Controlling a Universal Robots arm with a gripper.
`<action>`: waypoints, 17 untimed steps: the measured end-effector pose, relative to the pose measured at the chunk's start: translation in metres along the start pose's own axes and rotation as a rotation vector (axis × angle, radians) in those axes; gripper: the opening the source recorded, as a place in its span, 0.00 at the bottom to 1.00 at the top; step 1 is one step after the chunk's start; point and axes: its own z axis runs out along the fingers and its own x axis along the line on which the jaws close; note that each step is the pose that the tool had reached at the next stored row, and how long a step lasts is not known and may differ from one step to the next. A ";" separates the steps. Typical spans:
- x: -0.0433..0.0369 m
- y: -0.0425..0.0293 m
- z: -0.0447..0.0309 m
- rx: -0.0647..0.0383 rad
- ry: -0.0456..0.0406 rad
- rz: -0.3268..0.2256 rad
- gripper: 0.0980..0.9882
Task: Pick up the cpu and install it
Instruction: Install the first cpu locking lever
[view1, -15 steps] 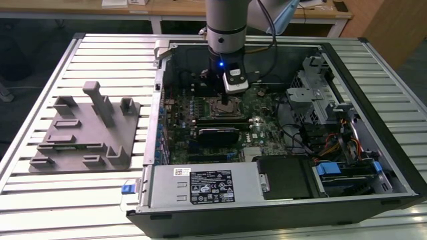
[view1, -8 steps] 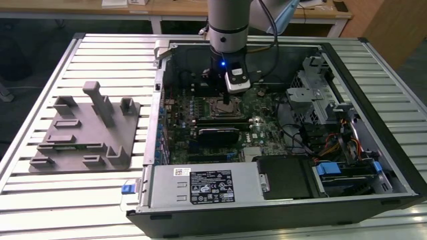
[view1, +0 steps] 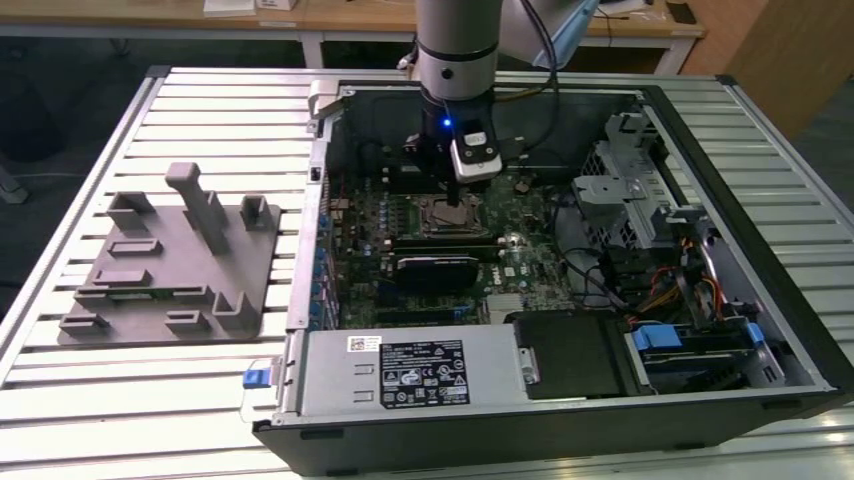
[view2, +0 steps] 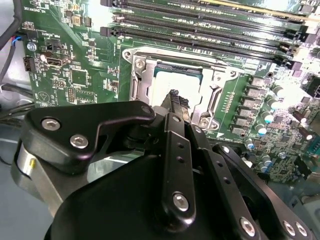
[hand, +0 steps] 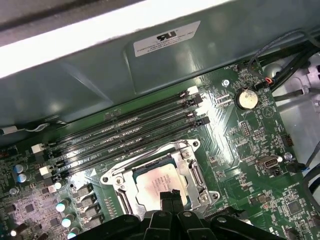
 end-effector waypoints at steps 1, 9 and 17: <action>0.0000 0.0000 -0.0001 0.000 0.0000 0.000 0.01; -0.0022 0.0009 0.0002 0.012 0.0288 0.001 0.01; -0.0027 0.0012 -0.0051 0.012 0.0288 0.001 0.01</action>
